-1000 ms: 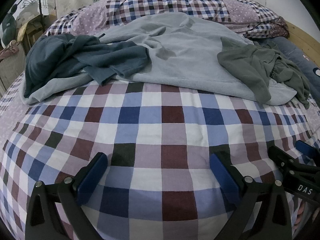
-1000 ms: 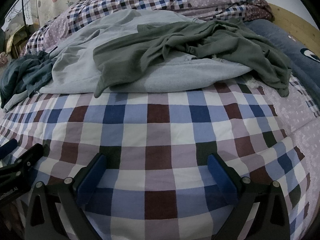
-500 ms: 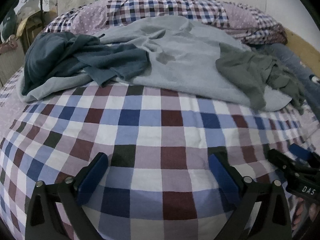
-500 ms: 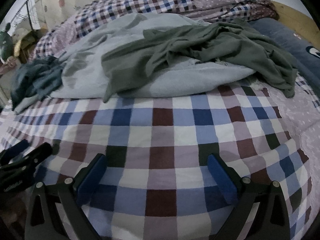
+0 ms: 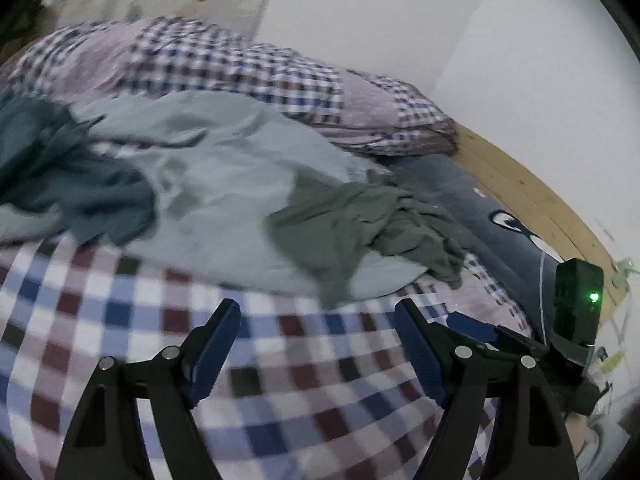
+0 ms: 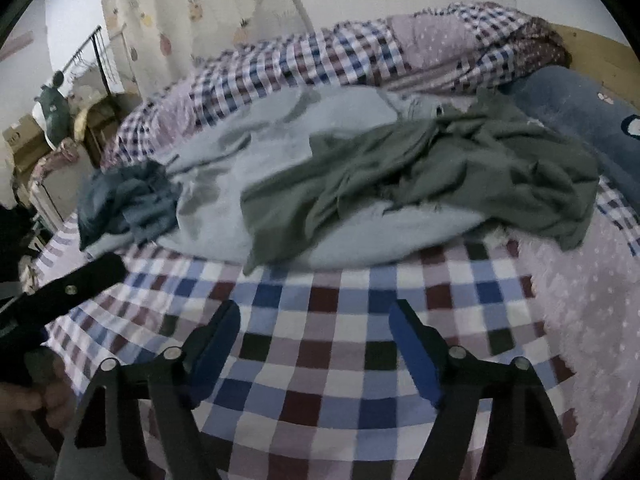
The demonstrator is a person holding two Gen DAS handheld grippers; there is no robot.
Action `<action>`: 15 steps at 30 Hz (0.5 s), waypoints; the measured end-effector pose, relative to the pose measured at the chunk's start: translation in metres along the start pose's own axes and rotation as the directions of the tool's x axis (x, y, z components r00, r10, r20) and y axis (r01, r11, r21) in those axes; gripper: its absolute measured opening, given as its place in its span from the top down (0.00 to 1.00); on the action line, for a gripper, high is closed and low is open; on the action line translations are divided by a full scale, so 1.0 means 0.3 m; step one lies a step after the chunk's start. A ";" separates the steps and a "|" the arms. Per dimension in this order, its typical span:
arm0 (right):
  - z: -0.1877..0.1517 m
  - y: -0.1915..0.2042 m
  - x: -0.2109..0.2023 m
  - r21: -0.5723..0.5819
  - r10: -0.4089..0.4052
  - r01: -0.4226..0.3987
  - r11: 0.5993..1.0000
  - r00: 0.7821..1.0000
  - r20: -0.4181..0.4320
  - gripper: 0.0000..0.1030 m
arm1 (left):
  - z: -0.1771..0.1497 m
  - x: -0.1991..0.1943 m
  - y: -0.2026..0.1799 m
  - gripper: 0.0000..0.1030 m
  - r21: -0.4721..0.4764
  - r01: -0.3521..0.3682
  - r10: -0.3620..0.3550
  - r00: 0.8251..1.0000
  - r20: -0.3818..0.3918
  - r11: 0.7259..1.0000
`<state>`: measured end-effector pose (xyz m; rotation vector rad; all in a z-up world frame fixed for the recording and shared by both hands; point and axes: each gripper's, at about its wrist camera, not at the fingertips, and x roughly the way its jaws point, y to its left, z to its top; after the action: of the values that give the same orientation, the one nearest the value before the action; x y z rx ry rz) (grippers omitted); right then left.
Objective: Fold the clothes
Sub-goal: 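Reach the left gripper to the dark green shirt and close on it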
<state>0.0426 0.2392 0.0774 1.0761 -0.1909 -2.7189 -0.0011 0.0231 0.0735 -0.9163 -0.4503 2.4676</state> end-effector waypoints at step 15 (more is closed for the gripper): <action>0.031 -0.123 -0.039 0.103 0.021 -0.023 0.994 0.999 0.027 0.31 | 0.130 0.380 0.098 0.26 -0.107 -0.018 0.007 0.995 -0.096 0.994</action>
<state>0.0391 0.2782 0.0845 1.0594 -0.3497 -2.7310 -0.1128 0.0534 0.0288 -1.0785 -0.5509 2.4181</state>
